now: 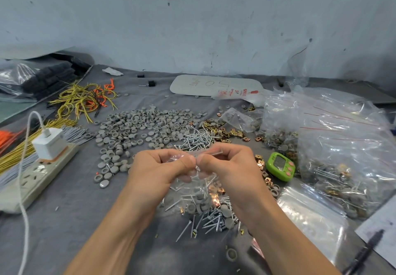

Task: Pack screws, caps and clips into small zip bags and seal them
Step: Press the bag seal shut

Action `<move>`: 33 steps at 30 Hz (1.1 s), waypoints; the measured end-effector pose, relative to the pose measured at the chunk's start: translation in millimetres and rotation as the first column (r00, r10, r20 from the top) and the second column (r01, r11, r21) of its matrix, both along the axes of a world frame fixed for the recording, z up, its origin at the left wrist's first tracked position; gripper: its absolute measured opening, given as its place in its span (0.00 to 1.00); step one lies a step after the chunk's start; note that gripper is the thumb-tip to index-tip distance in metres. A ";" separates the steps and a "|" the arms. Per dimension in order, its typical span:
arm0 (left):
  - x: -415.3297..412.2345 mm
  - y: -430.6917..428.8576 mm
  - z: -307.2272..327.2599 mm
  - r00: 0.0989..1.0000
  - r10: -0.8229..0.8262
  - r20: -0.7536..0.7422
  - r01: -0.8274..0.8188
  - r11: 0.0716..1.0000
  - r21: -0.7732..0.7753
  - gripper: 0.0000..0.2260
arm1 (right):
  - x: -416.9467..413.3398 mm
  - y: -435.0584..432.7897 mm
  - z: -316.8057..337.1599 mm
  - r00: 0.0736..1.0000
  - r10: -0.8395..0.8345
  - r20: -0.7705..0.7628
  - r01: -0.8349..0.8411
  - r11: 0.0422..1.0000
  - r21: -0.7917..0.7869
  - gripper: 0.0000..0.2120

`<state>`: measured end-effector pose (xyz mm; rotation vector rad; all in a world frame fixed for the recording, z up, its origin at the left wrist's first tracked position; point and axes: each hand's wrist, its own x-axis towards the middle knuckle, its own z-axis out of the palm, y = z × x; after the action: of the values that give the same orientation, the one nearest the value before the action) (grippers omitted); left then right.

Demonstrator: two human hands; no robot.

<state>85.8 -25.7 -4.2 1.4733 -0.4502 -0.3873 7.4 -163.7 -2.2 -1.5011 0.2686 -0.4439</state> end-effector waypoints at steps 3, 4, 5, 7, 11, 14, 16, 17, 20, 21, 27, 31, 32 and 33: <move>0.2 -1.4 -0.9 0.999 0.015 -0.031 -0.014 1.000 0.013 0.02 | 0.8 1.0 -1.5 1.000 0.004 -0.020 -0.005 1.000 -0.027 0.10; 0.1 -1.9 -1.0 0.999 0.025 -0.035 -0.025 0.999 0.022 0.04 | 0.8 1.3 -1.8 1.000 0.013 -0.024 -0.014 1.000 -0.024 0.10; 0.5 -1.5 -1.5 0.999 0.035 -0.039 -0.034 0.999 0.027 0.05 | 0.5 1.8 -1.8 0.999 0.022 -0.026 -0.022 1.000 -0.015 0.09; 0.7 -0.7 -2.1 0.998 0.030 -0.047 -0.028 0.999 0.041 0.05 | -0.5 2.1 -1.6 0.999 0.022 -0.032 -0.022 1.000 -0.006 0.06; -0.8 0.2 -3.2 0.999 0.008 -0.043 -0.006 0.999 0.035 0.06 | -1.4 -1.5 -2.4 0.999 -0.030 -0.042 0.031 0.999 0.025 0.06; -1.4 0.0 -1.9 0.998 0.039 -0.055 -0.039 0.999 0.015 0.11 | 0.2 -4.3 -4.0 0.995 -0.090 -0.050 0.091 0.995 0.030 0.06; -1.0 -0.3 -2.3 0.997 0.035 -0.063 -0.036 0.999 -0.015 0.12 | 1.2 -4.2 -5.1 0.994 -0.095 -0.049 0.096 0.995 0.024 0.07; -0.8 -0.4 -2.4 0.998 0.037 -0.053 -0.039 0.999 -0.025 0.13 | 1.5 -4.2 -5.4 0.995 -0.091 -0.045 0.092 0.996 0.019 0.08; -0.8 -0.9 -1.2 0.997 0.075 0.003 -0.075 0.997 -0.036 0.15 | 0.3 -5.3 -4.5 0.998 -0.063 -0.023 0.063 0.998 0.012 0.09; -1.0 -0.8 -0.4 0.996 0.084 0.021 -0.083 0.996 -0.042 0.16 | -0.1 -5.6 -4.5 0.999 -0.050 -0.019 0.050 0.999 0.008 0.08; -2.3 -0.1 1.2 0.995 0.094 0.036 -0.090 0.991 -0.104 0.16 | -0.2 -5.2 -4.9 0.999 -0.024 -0.022 0.025 0.999 0.042 0.02; -2.0 0.1 3.2 0.996 0.076 0.040 -0.070 0.989 -0.133 0.15 | -0.9 -5.5 -4.2 1.000 -0.009 -0.010 0.009 0.999 0.044 0.02; -1.4 -0.2 2.5 0.996 0.082 0.032 -0.078 0.989 -0.129 0.15 | -0.9 -5.4 -3.9 1.000 -0.010 -0.004 0.010 0.999 0.042 0.03; -0.8 -0.4 1.6 0.996 0.090 0.023 -0.086 0.989 -0.122 0.14 | -1.0 -5.2 -3.5 1.000 -0.011 0.000 0.011 0.999 0.036 0.03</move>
<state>84.9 -26.1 -2.6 1.3772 -0.4224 -0.2648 6.3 -168.9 -5.7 -1.4649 0.2837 -0.4462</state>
